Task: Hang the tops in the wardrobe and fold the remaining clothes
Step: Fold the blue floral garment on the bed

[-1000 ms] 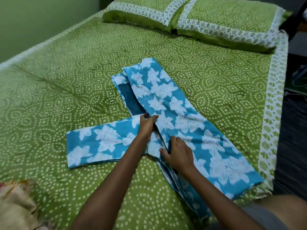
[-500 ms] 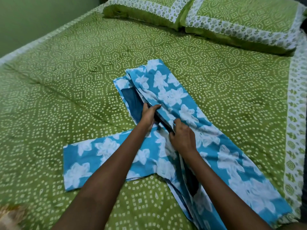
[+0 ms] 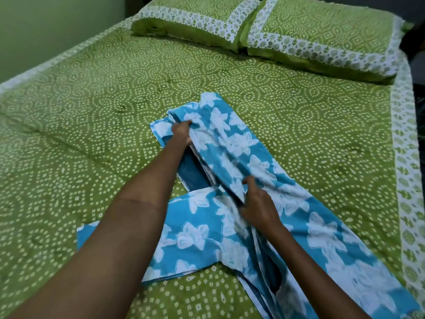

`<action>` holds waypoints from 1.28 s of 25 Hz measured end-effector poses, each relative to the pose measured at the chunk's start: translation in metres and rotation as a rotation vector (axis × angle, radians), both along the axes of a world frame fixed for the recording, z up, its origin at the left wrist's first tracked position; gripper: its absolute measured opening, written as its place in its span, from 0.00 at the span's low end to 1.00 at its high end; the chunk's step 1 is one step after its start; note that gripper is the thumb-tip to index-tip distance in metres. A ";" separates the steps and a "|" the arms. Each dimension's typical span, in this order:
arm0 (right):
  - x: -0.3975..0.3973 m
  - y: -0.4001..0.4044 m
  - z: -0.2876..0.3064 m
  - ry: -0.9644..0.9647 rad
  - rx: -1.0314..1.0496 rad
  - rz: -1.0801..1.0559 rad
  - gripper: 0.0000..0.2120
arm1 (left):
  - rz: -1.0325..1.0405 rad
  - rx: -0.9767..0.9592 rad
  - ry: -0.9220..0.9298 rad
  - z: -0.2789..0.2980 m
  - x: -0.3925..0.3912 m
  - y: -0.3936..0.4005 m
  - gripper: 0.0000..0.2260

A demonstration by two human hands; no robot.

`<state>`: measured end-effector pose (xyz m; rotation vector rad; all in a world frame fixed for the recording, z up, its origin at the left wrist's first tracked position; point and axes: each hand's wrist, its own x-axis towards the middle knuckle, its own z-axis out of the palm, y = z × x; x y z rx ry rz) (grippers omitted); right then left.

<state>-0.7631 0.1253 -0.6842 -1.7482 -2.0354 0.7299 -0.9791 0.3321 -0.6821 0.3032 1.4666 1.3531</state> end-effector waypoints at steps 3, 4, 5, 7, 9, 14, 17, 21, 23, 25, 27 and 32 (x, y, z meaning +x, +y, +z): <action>-0.017 -0.015 0.000 0.014 0.192 0.042 0.14 | 0.073 0.058 0.201 -0.004 -0.032 0.005 0.19; -0.020 -0.022 -0.002 -0.007 0.227 0.073 0.12 | 0.070 0.055 0.249 -0.009 -0.039 0.003 0.18; -0.022 -0.027 -0.002 -0.054 0.198 0.093 0.11 | 0.043 0.038 0.273 -0.012 -0.043 -0.002 0.18; -0.024 -0.034 -0.001 -0.184 0.067 0.105 0.10 | 0.012 0.001 0.260 -0.020 -0.047 -0.009 0.23; -0.024 -0.039 0.004 -0.204 0.074 0.121 0.10 | 0.025 0.071 0.336 -0.022 -0.051 -0.008 0.28; -0.011 -0.049 -0.007 0.024 0.153 0.305 0.08 | -0.012 0.032 0.590 -0.030 -0.076 0.004 0.18; 0.000 -0.045 -0.006 0.091 -0.157 0.368 0.21 | -0.085 -0.064 0.668 -0.022 -0.079 0.003 0.16; -0.011 0.017 0.007 0.224 0.000 0.151 0.12 | -0.157 -0.023 0.871 -0.014 -0.077 -0.004 0.20; -0.022 0.060 0.010 0.180 0.008 0.105 0.10 | -0.194 -0.012 0.927 -0.018 -0.081 -0.004 0.22; -0.037 0.108 0.011 0.171 0.038 0.081 0.10 | -0.193 0.016 0.941 -0.025 -0.087 0.000 0.20; -0.054 0.161 0.009 0.183 0.098 0.043 0.09 | -0.156 0.044 0.896 -0.035 -0.092 0.003 0.19; -0.088 0.285 -0.001 0.139 0.146 -0.041 0.12 | -0.070 0.099 0.774 -0.056 -0.101 0.012 0.15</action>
